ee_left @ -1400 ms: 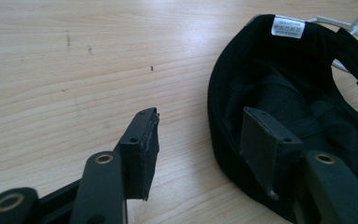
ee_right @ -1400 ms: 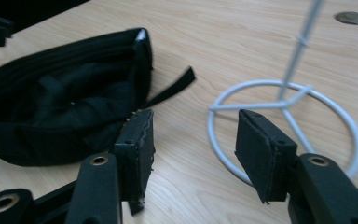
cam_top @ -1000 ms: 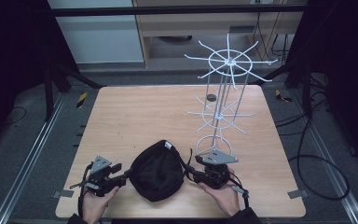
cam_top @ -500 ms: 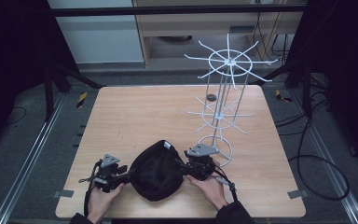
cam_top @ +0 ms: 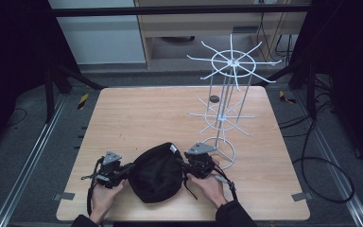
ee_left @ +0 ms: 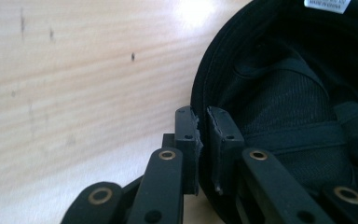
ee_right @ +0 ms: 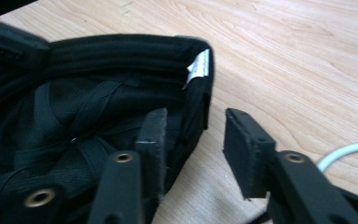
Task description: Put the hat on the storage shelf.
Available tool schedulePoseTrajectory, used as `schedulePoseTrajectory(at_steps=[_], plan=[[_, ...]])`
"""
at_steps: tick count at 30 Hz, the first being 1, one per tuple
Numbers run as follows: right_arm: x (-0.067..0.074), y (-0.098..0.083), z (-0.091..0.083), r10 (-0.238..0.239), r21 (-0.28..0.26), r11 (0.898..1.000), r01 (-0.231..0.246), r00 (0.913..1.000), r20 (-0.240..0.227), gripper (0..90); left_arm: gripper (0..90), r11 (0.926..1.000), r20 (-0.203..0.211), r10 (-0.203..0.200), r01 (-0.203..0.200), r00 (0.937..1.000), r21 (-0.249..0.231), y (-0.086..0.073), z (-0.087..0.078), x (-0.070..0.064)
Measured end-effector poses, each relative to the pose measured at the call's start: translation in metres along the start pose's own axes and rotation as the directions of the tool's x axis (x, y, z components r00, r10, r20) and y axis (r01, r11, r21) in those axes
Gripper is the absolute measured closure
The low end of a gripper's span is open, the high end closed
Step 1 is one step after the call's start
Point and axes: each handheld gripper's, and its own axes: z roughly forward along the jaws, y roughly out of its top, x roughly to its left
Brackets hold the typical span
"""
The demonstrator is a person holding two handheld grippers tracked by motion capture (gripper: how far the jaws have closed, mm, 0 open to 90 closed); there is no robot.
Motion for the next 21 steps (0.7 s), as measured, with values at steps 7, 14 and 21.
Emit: schedulePoseTrajectory(at_steps=[7, 14, 21], plan=[[-0.003, -0.003, -0.002, 0.013, 0.054, 0.998, -0.014, 0.9998, 0.016, 82.1, 81.2, 0.9997, 0.017, 0.016, -0.015, 0.9997, -0.018, 0.004, 0.009, -0.002], [-0.003, -0.011, -0.016, 0.031, 0.064, 0.997, -0.031, 0.9995, 0.012, 83.0, 62.8, 0.9995, 0.043, -0.023, 0.023, 0.9988, -0.021, 0.002, 0.006, 0.002], [0.005, -0.019, -0.028, 0.031, 0.075, 0.997, -0.033, 0.9993, 0.018, 79.4, 47.0, 0.9986, 0.07, -0.038, 0.041, 0.9968, -0.033, -0.004, -0.015, -0.005]])
